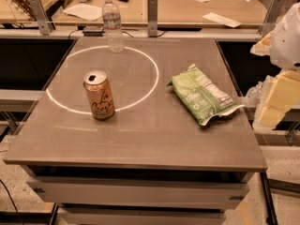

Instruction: Move water bottle near green jalapeno chip bag

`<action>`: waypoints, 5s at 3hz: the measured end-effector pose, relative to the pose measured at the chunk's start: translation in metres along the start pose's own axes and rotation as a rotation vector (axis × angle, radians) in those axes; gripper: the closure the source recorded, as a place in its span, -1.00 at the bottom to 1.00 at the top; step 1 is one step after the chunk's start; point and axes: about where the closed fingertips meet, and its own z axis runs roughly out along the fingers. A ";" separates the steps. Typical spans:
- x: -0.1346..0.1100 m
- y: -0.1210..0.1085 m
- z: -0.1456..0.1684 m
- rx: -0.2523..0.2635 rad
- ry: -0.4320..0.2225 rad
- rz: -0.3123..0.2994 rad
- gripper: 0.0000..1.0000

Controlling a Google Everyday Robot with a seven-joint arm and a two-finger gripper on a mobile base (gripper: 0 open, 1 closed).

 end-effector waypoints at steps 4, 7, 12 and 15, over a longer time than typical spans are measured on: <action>0.062 -0.014 0.019 0.051 -0.394 0.137 -1.00; 0.075 -0.046 0.026 0.168 -0.794 0.384 -1.00; 0.077 -0.102 0.063 0.265 -0.678 0.671 -1.00; 0.027 -0.185 0.085 0.167 -0.950 0.531 -1.00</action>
Offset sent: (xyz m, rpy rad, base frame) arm 0.0010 -0.0125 -0.0023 0.2304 -0.0234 -0.0499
